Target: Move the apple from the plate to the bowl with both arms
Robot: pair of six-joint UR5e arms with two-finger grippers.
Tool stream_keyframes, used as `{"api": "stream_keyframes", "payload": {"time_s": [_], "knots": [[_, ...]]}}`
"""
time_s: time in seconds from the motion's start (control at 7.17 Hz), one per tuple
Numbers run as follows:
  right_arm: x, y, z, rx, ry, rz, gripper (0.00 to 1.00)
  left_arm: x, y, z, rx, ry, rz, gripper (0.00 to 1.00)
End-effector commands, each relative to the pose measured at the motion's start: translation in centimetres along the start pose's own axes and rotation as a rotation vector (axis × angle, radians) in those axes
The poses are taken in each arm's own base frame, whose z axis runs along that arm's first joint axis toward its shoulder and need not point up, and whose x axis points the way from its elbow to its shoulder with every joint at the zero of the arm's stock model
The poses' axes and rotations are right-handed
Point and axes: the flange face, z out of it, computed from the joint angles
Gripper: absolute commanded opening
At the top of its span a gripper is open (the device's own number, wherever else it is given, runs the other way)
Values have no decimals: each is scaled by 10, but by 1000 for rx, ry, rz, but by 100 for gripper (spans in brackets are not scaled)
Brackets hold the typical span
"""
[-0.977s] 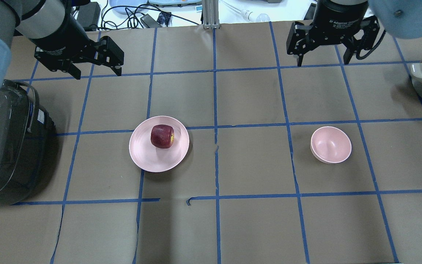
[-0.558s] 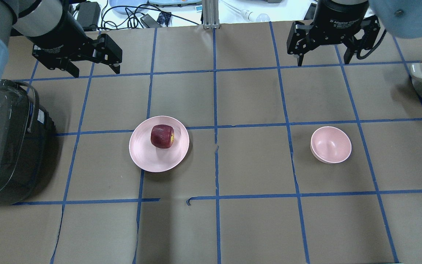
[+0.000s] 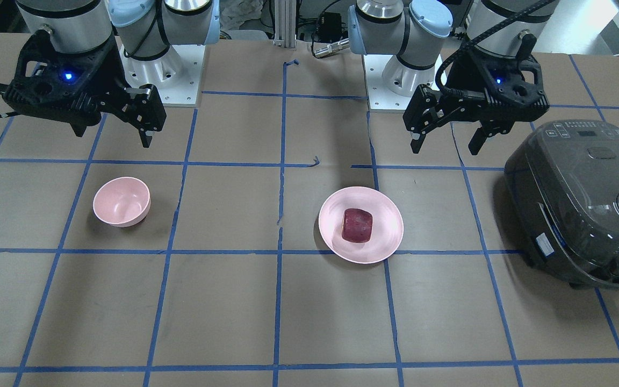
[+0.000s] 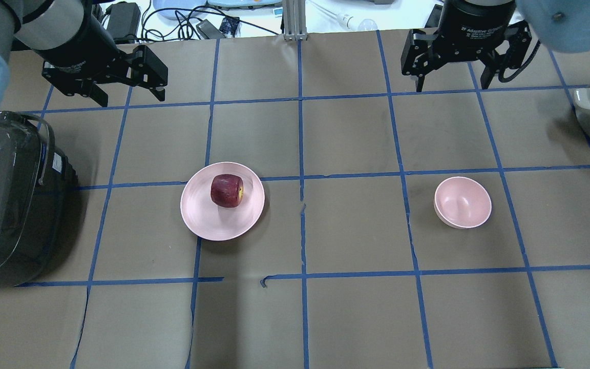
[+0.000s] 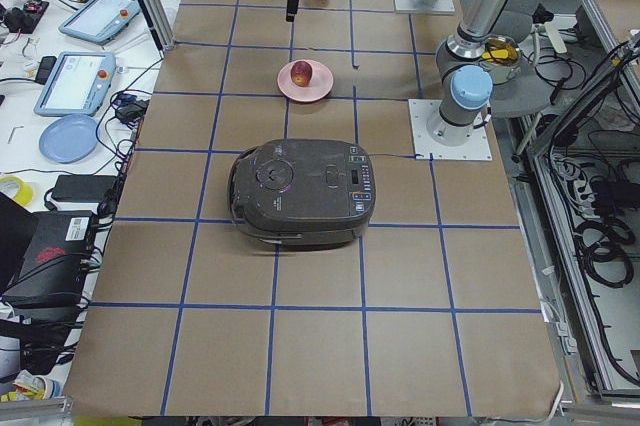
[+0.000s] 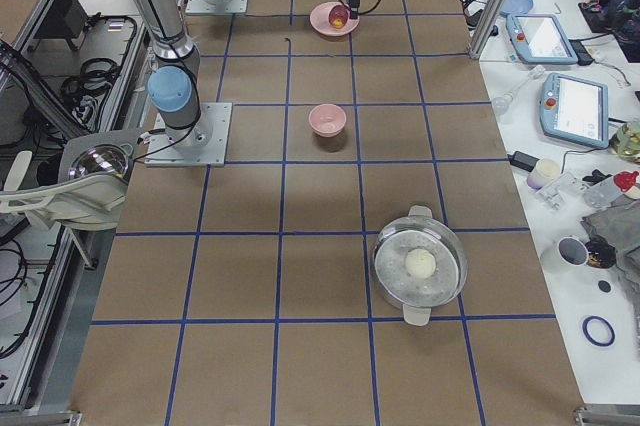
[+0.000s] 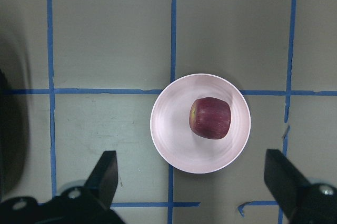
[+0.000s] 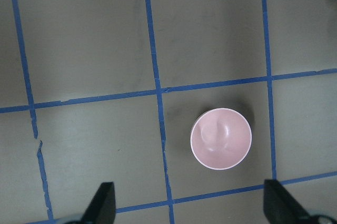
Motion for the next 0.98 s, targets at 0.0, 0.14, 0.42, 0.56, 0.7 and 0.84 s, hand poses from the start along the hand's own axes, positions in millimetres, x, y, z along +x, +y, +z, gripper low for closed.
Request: {"api": "stream_keyframes", "payload": {"time_s": [0.0,0.14,0.42,0.56,0.7,0.84], "knots": [[-1,0,0,-1,0,-2,100,-4,2,-2,-8,-40,0,100],[-1,0,0,0,0,-1,100,-5,0,-5,-5,-42,0,100],[-1,0,0,0,0,-1,100,-4,-4,-26,-29,-43,0,100],[-1,0,0,0,-2,-1,100,-4,-3,-27,-48,-44,0,100],[-1,0,0,0,-2,-1,100,-5,-2,-22,-59,-45,-1,100],[-1,0,0,0,-3,-1,100,-5,-2,-21,-60,-44,-2,100]]}}
